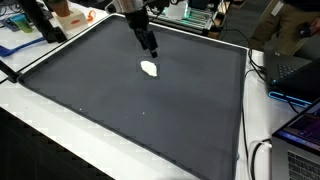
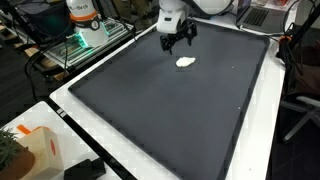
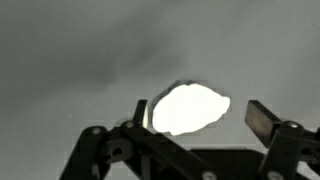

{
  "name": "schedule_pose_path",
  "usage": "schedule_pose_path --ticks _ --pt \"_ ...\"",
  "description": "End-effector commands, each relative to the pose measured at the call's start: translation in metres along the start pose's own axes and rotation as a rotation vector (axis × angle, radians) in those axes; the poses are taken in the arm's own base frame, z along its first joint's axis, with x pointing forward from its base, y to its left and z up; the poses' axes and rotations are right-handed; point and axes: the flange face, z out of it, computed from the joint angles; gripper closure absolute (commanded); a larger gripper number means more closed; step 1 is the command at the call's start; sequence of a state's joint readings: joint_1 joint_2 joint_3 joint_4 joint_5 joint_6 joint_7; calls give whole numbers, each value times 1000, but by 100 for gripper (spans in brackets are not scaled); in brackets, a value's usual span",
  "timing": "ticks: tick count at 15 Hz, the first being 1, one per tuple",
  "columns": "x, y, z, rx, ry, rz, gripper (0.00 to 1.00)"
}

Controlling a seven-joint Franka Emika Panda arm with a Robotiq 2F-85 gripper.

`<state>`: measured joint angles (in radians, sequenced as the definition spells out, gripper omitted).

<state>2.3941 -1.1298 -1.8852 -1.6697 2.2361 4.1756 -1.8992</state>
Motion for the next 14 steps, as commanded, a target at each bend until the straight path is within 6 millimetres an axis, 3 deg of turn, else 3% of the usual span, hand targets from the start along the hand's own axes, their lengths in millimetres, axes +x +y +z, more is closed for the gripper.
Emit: schedule_pose_path --ticks 1,6,10,13,14 --pt "-64 -1 2 -90 55 -161 0" --pt "-156 6 -33 -223 101 -384 0" --pt "-229 3 -78 -299 190 -576 0" --pt "-257 -1 -104 -318 296 -699 0" --pt "-250 -10 -95 -271 221 -646 0"
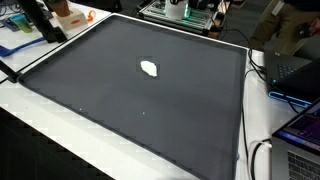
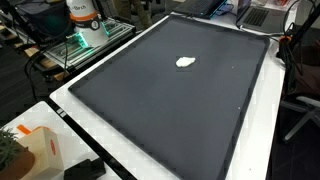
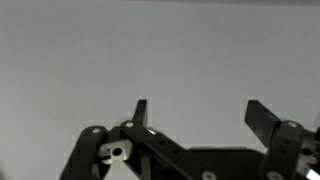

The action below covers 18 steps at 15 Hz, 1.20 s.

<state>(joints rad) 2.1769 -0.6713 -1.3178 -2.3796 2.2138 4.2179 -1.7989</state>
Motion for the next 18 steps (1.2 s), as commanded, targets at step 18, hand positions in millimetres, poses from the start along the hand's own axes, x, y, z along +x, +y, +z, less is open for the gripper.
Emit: schedule_pose_path --ticks 18 --pt "-19 -34 -82 97 2 165 0"
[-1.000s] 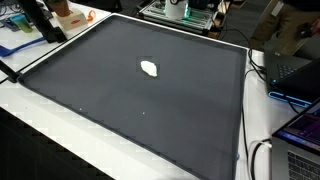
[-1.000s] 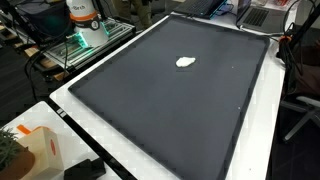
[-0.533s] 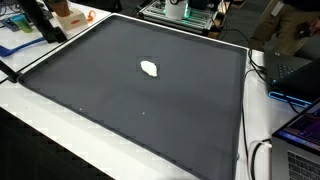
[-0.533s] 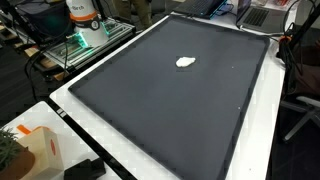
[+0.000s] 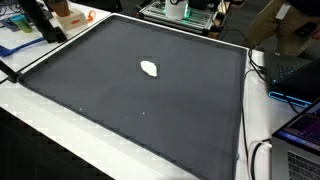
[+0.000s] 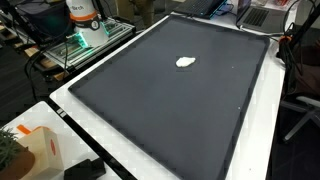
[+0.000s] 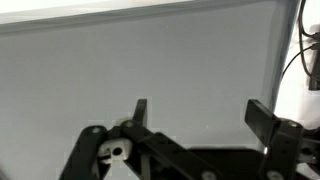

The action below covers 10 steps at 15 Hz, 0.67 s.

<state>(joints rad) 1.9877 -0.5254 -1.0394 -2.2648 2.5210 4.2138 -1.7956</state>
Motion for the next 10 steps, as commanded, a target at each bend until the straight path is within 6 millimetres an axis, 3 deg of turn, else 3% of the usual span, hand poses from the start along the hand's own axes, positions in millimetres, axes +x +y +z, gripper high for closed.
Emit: schedule_pose_path --ticks 1,5,10 --pt "-1 0 0 -5 4 -1 0" --pt "-1 1 1 -3 -21 -20 0" --pt "4 -1 -13 113 -85 -24 0"
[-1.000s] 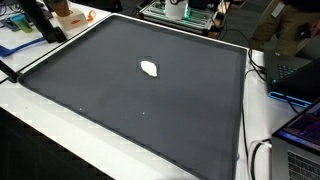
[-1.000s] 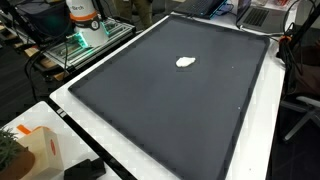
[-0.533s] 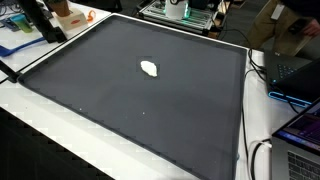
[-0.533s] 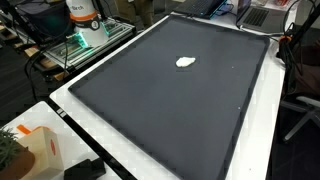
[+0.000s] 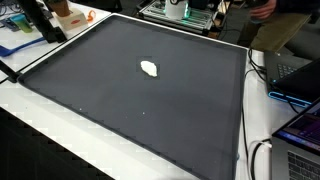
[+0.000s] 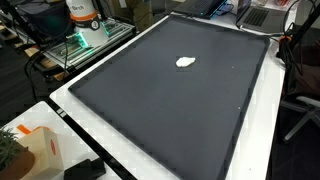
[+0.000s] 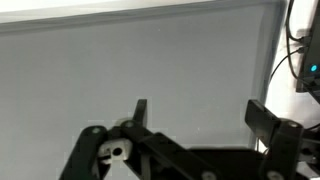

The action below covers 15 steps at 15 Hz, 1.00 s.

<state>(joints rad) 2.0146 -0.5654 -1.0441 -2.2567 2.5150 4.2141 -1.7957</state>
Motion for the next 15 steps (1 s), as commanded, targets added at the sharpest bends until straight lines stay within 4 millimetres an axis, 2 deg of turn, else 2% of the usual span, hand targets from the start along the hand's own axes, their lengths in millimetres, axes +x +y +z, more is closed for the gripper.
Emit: schedule_pose_path --ticks 1,5,6,7,12,13,15 --pt "6 0 -10 89 -74 0 0" --pt "22 -7 -16 161 -100 54 0" --pt "27 -8 -19 179 -103 67 8" --pt "31 -9 -21 194 -104 77 28" --pt "44 -12 -30 247 -108 100 66" --pt "46 -12 -33 257 -106 104 70" --pt "50 -13 -34 269 -106 112 70"
